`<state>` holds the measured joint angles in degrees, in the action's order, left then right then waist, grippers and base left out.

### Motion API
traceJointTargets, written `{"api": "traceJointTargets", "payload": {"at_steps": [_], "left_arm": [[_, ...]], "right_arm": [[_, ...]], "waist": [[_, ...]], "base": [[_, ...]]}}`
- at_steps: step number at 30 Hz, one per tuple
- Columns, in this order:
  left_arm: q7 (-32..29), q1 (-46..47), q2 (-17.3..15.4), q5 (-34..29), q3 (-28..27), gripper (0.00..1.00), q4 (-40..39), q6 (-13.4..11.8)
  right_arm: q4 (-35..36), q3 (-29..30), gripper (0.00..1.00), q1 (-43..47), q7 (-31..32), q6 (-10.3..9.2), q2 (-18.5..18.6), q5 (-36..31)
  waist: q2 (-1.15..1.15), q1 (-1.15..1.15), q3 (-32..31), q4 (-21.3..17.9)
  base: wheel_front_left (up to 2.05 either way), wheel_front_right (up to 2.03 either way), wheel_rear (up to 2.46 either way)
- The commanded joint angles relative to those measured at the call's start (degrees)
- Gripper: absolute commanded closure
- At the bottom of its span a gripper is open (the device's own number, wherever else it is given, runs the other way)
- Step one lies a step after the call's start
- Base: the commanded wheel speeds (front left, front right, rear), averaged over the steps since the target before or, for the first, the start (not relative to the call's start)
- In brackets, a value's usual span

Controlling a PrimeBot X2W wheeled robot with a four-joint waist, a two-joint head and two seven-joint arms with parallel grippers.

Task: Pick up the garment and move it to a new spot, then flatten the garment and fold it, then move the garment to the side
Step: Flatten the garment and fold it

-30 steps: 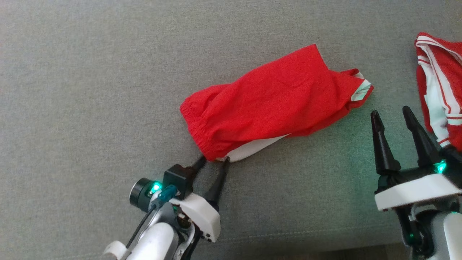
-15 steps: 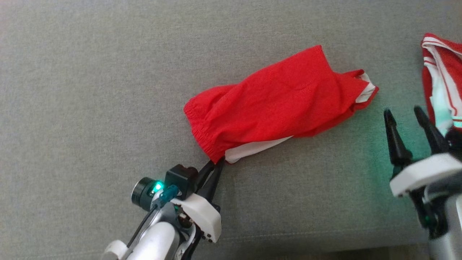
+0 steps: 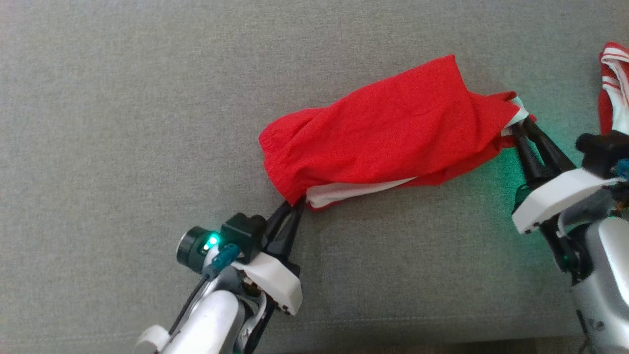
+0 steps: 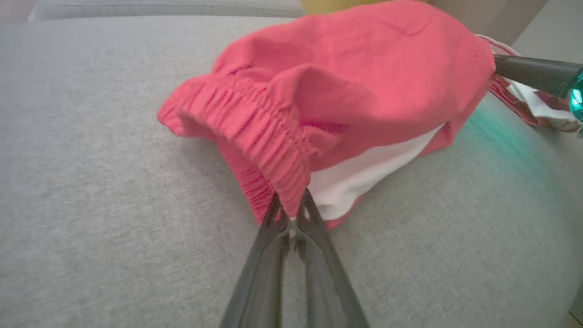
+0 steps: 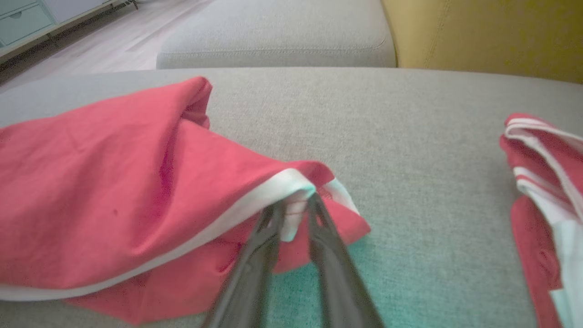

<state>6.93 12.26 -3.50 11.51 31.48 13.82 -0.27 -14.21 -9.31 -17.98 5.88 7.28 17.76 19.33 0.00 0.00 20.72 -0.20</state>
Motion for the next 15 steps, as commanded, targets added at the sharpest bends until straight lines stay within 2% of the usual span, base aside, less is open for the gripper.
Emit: {"api": "traceJointTargets", "payload": {"at_steps": [1,7,11,15], "left_arm": [[1.5,1.7,-0.5,0.4,-1.9,1.00,-2.8,-0.7],[2.7,2.2,-1.5,1.0,-4.4,1.00,-6.0,-2.4],[2.3,3.7,-3.2,1.6,-6.6,1.00,-11.2,-2.8],[0.7,6.6,-4.5,2.7,-8.9,1.00,-18.5,-2.6]], "right_arm": [[1.5,-0.7,1.00,-1.0,-2.4,0.21,2.0,0.7],[4.0,1.5,1.00,-0.3,-6.7,0.21,2.7,0.1],[9.9,3.7,1.00,0.1,-7.8,0.21,3.4,-2.1],[18.1,6.4,1.00,-0.4,-6.3,0.21,4.1,-4.2]], "waist": [[0.00,0.00,-0.1,0.1],[0.00,0.00,-1.6,0.3],[0.00,0.00,-3.7,0.0],[0.00,0.00,-5.9,-0.3]], "base": [[0.00,0.00,0.00],[0.00,0.00,0.00],[0.00,0.00,0.00],[0.00,0.00,0.00]]}}
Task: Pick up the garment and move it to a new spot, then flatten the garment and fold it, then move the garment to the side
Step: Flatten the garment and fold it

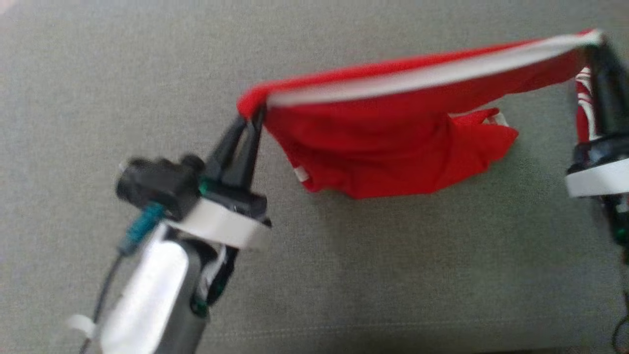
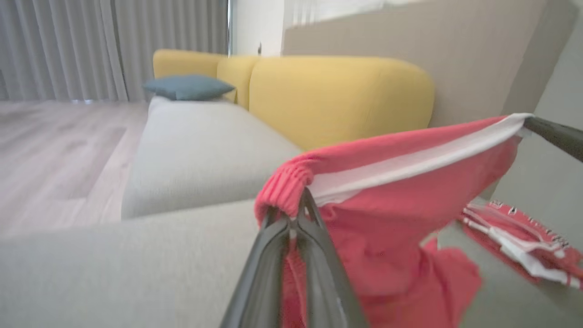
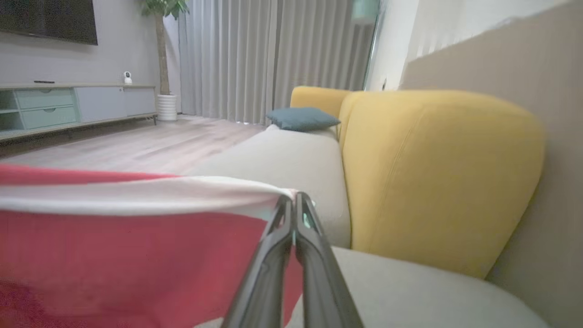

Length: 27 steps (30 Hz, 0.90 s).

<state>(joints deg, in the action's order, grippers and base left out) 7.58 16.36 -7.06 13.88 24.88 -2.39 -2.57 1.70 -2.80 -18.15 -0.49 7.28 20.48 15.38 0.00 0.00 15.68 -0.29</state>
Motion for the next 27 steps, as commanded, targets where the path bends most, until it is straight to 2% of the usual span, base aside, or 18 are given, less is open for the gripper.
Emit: {"api": "traceJointTargets", "payload": {"at_steps": [1,8,14,19,22,27], "left_arm": [[-0.6,3.4,-1.3,0.6,-2.9,1.00,-4.1,-0.3],[-5.8,11.1,-3.2,0.9,-6.1,1.00,-14.6,-0.6],[-9.1,16.7,-3.5,1.8,-7.6,1.00,-15.2,-0.6],[-8.9,24.5,-1.5,3.8,-8.5,1.00,-6.0,0.1],[-6.5,32.4,-0.2,4.5,-9.9,1.00,3.7,0.6],[0.5,45.4,1.4,5.3,-11.7,1.00,22.8,1.5]], "right_arm": [[4.3,0.6,1.00,-0.4,0.8,0.21,1.6,-0.8],[17.9,5.6,1.00,-2.6,7.2,0.21,2.7,-2.5],[20.2,5.6,1.00,-5.9,10.7,0.21,3.1,-0.5],[14.1,2.3,1.00,-13.4,10.9,0.21,3.5,2.1],[7.2,-0.8,1.00,-21.9,9.9,0.21,3.7,3.6],[-7.2,-6.1,1.00,-37.2,5.7,0.21,0.8,5.7]], "waist": [[0.00,0.00,-1.4,-0.3],[0.00,0.00,-3.9,-0.8],[0.00,0.00,-3.1,-1.1],[0.00,0.00,-0.2,-0.8],[0.00,0.00,1.8,-1.0],[0.00,0.00,3.2,-1.7]], "base": [[0.00,0.00,0.00],[0.00,0.00,0.00],[0.00,0.00,0.00],[0.00,0.00,0.00],[0.00,0.00,0.00],[0.00,0.00,0.00]]}}
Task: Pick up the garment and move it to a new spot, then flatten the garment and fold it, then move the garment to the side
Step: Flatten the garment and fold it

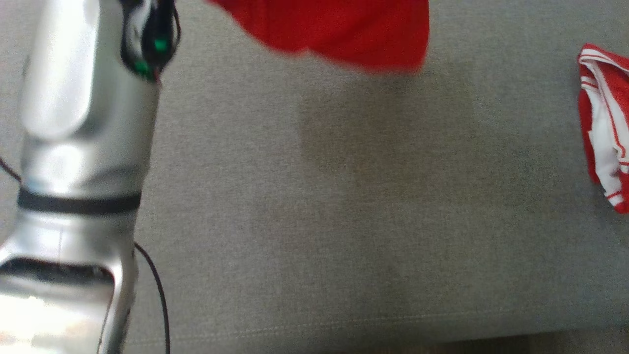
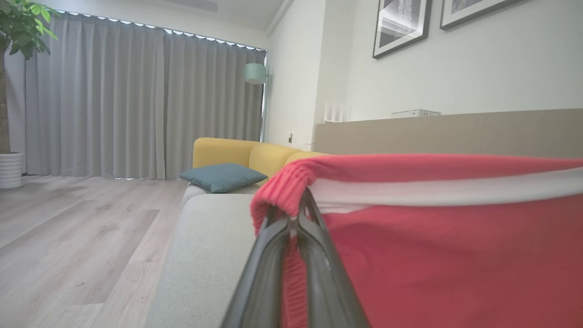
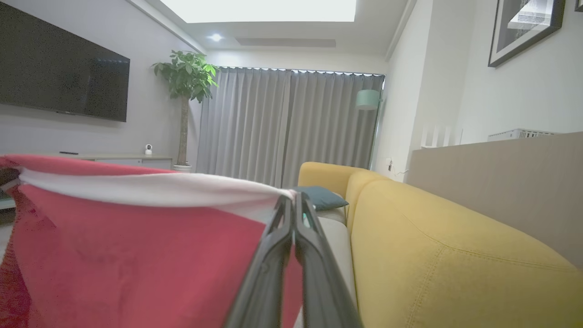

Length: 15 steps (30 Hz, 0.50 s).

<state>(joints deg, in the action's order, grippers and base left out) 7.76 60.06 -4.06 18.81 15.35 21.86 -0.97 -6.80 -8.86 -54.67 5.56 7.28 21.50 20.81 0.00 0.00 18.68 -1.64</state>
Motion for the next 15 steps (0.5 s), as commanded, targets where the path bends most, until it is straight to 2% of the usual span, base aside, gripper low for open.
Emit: {"api": "traceJointTargets", "payload": {"at_steps": [1,5,6,8,11,15], "left_arm": [[3.1,6.0,-1.2,0.8,-2.9,1.00,5.5,0.2],[6.1,11.9,-0.9,1.4,-4.3,1.00,17.1,0.9],[6.1,11.9,-0.9,1.4,-4.3,1.00,17.1,0.9],[6.8,12.8,-0.5,2.3,-5.1,1.00,22.1,1.4],[7.1,12.0,0.1,3.0,-5.3,1.00,29.6,2.6],[7.2,9.0,0.8,3.7,-5.4,1.00,37.1,2.6]], "right_arm": [[-5.0,-1.8,1.00,-5.8,-2.4,0.21,-2.6,1.0],[-16.8,-4.7,1.00,-12.3,-6.4,0.21,-7.7,2.5],[-16.8,-4.7,1.00,-12.3,-6.4,0.21,-7.7,2.5],[-23.1,-6.3,1.00,-13.8,-8.1,0.21,-10.0,3.5],[-32.0,-9.3,1.00,-14.1,-10.5,0.21,-13.2,4.9],[-43.1,-12.5,1.00,-13.3,-12.7,0.21,-15.9,7.0]], "waist": [[0.00,0.00,0.4,-1.0],[0.00,0.00,1.4,-2.6],[0.00,0.00,1.4,-2.6],[0.00,0.00,2.1,-3.0],[0.00,0.00,3.4,-3.5],[0.00,0.00,5.4,-3.5]], "base": [[0.00,0.00,0.00],[0.00,0.00,0.00],[0.00,0.00,0.00],[0.00,0.00,0.00],[0.00,0.00,0.00],[0.00,0.00,0.00]]}}
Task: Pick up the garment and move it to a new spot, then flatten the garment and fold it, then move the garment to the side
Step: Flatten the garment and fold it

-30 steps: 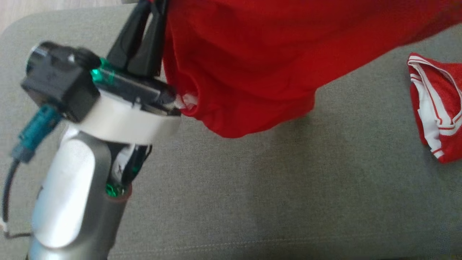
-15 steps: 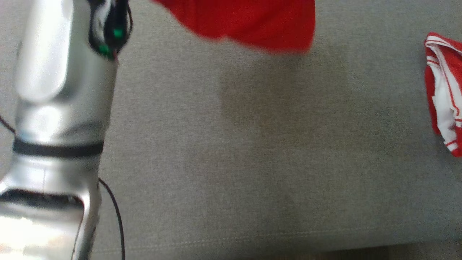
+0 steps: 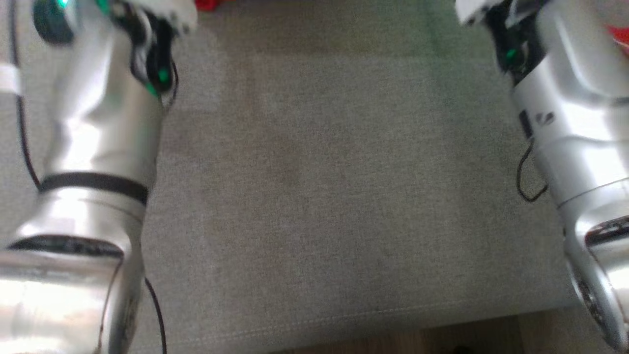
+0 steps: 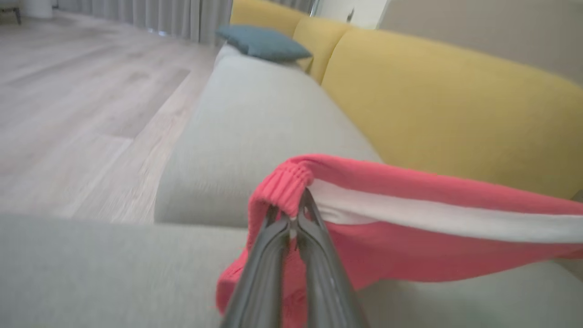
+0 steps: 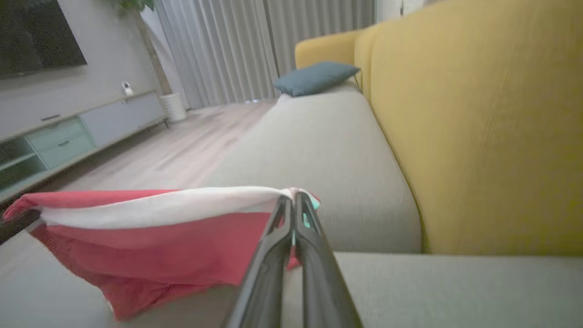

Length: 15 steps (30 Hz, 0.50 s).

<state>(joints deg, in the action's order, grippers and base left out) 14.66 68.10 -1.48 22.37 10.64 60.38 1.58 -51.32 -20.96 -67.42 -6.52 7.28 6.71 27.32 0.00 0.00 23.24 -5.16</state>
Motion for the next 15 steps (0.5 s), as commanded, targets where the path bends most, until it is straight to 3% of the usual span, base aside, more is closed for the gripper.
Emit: {"api": "traceJointTargets", "payload": {"at_steps": [1,9,15], "left_arm": [[0.3,0.3,-1.7,0.0,-0.4,1.00,-0.2,0.0],[0.3,-6.5,-1.4,-0.3,1.4,1.00,-0.7,-0.7],[0.3,-17.2,-1.4,2.7,3.5,1.00,-8.4,-1.0]], "right_arm": [[-0.5,-1.4,1.00,-0.5,-1.2,0.21,-1.6,1.0],[-6.8,-9.5,1.00,3.6,-6.0,0.21,-3.1,5.7],[-4.6,-13.3,1.00,12.2,-8.1,0.21,0.0,9.0]], "waist": [[0.00,0.00,1.4,0.0],[0.00,0.00,2.9,0.4],[0.00,0.00,0.1,1.1]], "base": [[0.00,0.00,0.00],[0.00,0.00,0.00],[0.00,0.00,0.00]]}}
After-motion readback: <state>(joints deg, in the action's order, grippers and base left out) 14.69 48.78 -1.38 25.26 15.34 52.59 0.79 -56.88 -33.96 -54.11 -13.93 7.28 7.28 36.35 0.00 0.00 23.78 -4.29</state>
